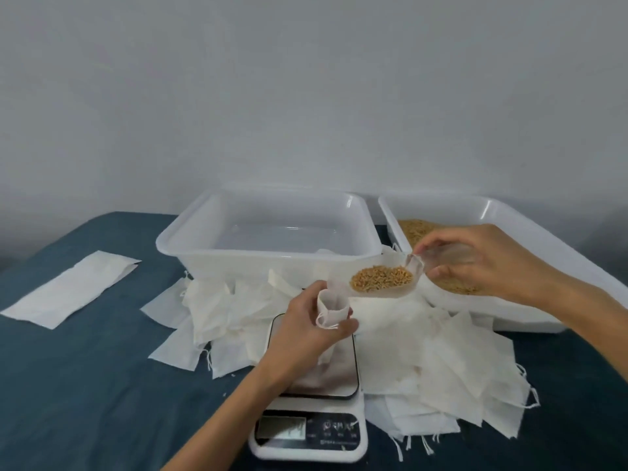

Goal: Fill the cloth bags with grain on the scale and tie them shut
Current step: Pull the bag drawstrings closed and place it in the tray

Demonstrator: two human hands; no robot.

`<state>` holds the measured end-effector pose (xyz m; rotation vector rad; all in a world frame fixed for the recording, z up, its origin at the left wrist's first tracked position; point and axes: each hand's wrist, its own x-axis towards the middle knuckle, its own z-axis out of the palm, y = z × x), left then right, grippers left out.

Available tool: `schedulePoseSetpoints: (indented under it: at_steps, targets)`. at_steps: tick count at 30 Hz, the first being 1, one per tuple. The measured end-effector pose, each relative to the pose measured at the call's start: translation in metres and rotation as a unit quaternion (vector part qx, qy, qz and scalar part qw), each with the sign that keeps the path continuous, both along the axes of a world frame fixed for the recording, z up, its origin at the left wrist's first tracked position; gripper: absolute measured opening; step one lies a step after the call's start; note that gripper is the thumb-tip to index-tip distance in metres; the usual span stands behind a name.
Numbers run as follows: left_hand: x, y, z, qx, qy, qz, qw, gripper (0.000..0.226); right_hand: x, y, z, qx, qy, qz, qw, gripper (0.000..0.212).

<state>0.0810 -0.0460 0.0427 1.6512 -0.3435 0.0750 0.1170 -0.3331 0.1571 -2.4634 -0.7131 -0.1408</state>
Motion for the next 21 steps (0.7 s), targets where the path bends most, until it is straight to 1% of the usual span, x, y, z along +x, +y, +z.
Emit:
schedulePoseSetpoints:
  at_steps: [5, 11, 17, 21]
  targets:
    - [0.003, 0.0, -0.003, -0.001, 0.002, 0.007, 1.0, 0.035, -0.004, 0.009, 0.011, -0.02, -0.053, -0.011, 0.998, 0.034]
    - [0.005, -0.001, -0.007, 0.005, 0.006, 0.0, 1.0, 0.034, -0.005, 0.018, 0.022, -0.128, -0.152, -0.016, 0.98, 0.035]
    - [0.007, -0.001, -0.008, -0.009, 0.0, -0.008, 1.0, 0.042, -0.003, 0.021, 0.027, -0.155, -0.174, 0.002, 0.972, 0.033]
    - [0.008, -0.001, -0.009, -0.018, 0.002, -0.014, 1.0, 0.041, -0.003, 0.022, 0.027, -0.157, -0.182, 0.0, 0.971, 0.032]
